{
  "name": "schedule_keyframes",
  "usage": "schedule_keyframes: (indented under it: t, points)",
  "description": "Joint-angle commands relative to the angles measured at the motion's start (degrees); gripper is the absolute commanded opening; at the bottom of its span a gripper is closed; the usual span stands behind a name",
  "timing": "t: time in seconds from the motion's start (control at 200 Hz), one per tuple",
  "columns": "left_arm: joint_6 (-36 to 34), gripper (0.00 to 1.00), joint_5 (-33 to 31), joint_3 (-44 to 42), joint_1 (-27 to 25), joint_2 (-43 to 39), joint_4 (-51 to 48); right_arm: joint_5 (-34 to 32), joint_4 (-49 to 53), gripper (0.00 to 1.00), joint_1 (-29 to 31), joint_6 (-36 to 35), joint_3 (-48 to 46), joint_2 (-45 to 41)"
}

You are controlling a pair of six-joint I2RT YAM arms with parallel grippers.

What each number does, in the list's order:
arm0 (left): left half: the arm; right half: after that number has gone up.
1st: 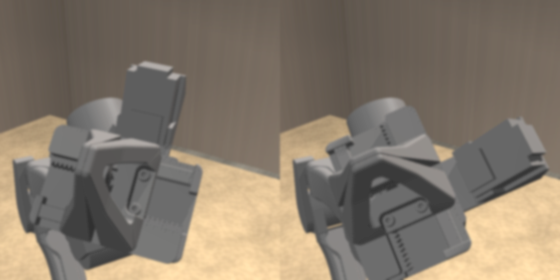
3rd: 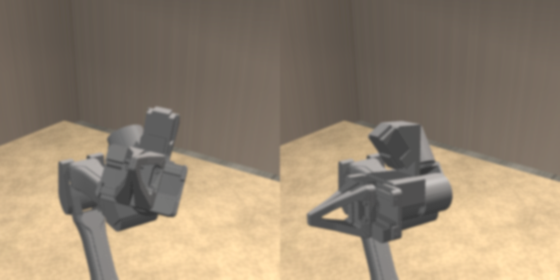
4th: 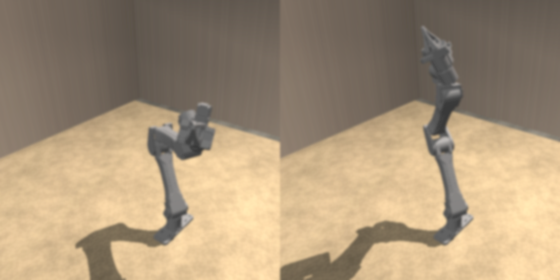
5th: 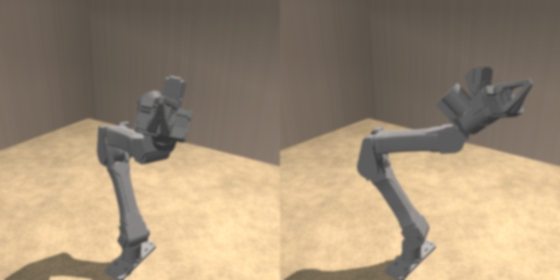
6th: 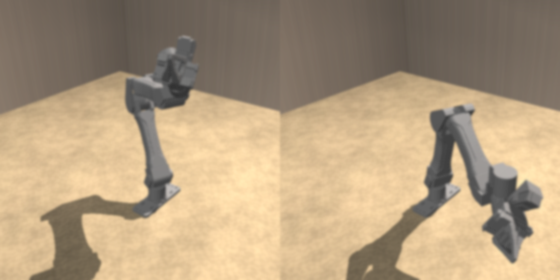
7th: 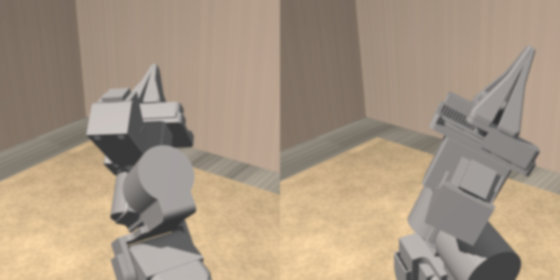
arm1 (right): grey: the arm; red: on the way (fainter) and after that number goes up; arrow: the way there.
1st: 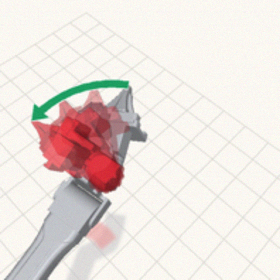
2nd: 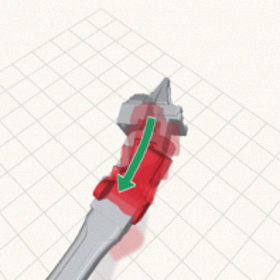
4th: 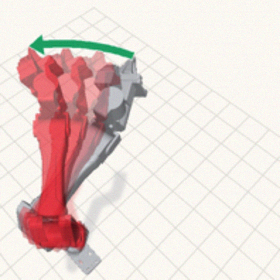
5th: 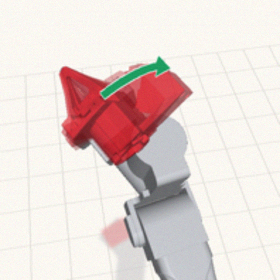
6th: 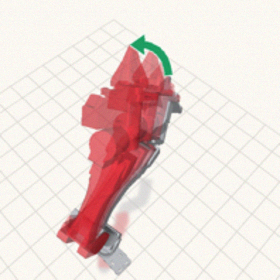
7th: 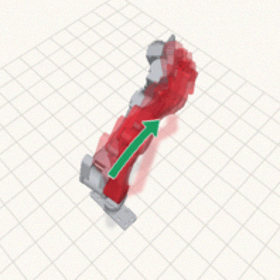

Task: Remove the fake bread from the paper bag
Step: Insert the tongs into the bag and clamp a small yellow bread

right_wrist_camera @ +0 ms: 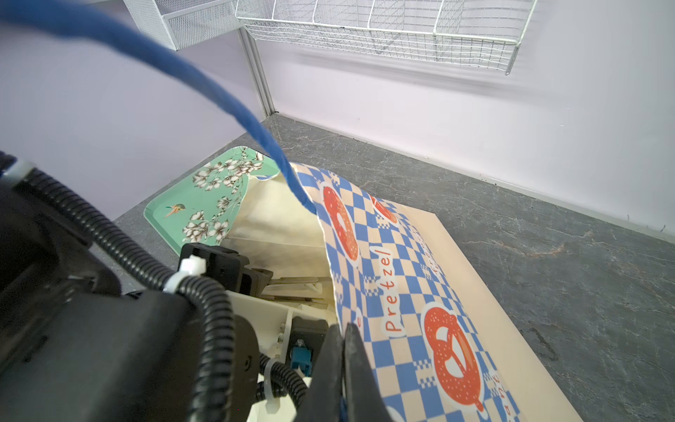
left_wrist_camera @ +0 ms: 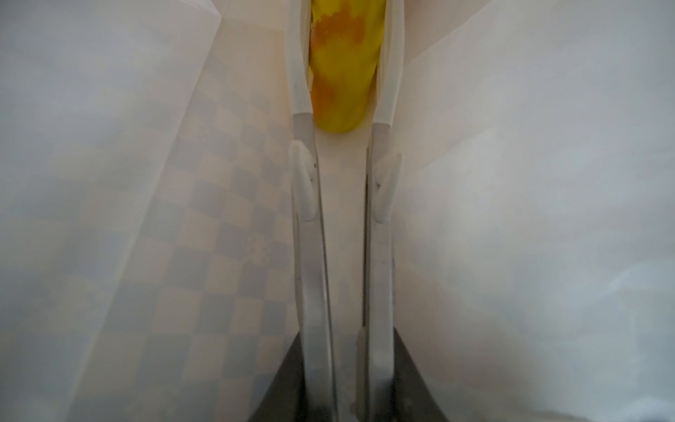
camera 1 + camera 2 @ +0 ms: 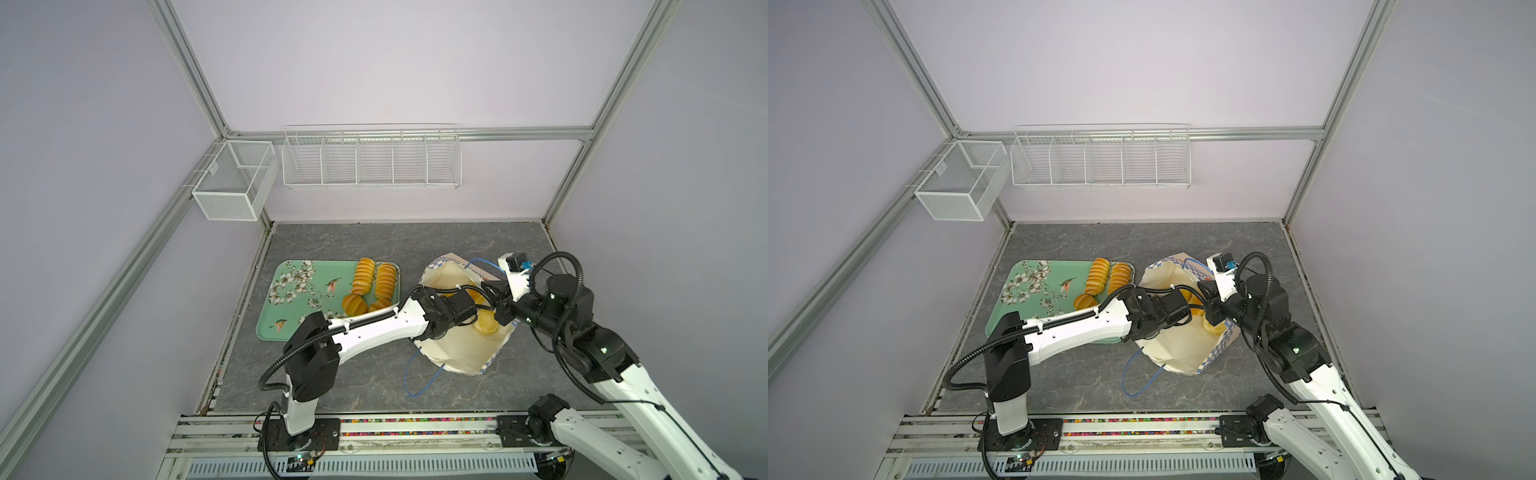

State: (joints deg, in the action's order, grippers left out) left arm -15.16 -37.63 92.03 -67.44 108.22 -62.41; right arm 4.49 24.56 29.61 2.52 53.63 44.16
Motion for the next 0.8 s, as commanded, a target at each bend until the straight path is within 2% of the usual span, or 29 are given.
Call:
schedule_keyframes:
  t: [0.0, 0.205, 0.405, 0.795]
  points:
    - [0.95, 0.24, -0.29, 0.43, 0.09, -0.37, 0.43, 2.02, -2.12, 0.07, 0.26, -0.61, 0.0, -0.13]
    - [1.23, 0.17, -1.22, 0.78, -0.89, -2.75, -1.76, 0.58, -2.45, 0.07, 0.27, -0.31, -0.06, 0.6]
    - [2.92, 0.16, -5.1, 1.14, -2.64, -4.89, -5.27, -0.81, -2.5, 0.07, 0.21, 0.2, 0.03, 1.04]
    - [8.38, 0.15, -7.98, 1.92, -6.47, -9.49, -12.68, -2.49, -2.58, 0.07, 0.25, 1.31, 0.13, 1.09]
